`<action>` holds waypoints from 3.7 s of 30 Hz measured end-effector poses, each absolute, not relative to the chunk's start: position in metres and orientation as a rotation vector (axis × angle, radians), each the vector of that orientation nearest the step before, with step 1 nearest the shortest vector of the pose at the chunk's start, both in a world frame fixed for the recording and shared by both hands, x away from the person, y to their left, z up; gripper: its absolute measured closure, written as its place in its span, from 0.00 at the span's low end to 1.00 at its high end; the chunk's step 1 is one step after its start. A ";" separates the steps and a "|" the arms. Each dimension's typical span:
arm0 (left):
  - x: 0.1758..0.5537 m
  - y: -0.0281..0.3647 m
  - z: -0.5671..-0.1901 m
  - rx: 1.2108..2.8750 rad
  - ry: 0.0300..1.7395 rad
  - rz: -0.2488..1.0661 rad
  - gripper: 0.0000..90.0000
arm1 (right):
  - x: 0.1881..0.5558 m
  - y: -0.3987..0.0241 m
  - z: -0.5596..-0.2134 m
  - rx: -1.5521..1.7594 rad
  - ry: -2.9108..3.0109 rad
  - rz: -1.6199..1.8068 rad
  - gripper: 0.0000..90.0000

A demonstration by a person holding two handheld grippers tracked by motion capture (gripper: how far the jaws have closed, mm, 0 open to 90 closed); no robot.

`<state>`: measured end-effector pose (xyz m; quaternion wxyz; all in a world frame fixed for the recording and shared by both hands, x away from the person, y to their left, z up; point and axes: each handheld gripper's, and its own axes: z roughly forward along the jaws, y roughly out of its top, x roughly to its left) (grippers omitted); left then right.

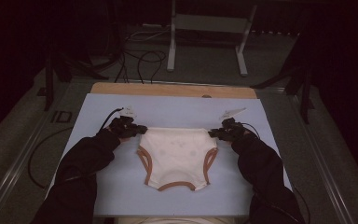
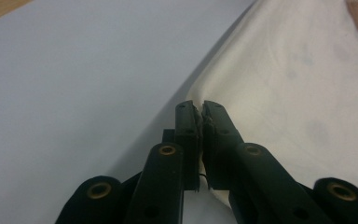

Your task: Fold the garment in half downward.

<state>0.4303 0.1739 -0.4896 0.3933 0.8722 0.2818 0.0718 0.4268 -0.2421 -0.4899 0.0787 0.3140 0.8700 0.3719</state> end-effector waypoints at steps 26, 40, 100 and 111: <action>0.461 0.172 -0.492 2.205 0.773 0.221 0.95 | 0.462 -0.235 -0.489 0.986 2.588 1.073 0.94; 0.469 0.167 -0.508 2.194 0.844 0.222 0.95 | 0.474 -0.234 -0.502 1.052 2.592 1.037 0.93; 0.369 0.151 -0.441 2.125 0.519 0.147 0.00 | 0.429 -0.217 -0.456 0.881 2.521 1.188 0.12; 0.346 0.146 -0.454 2.115 0.543 0.199 0.00 | 0.428 -0.198 -0.453 0.849 2.540 1.226 0.12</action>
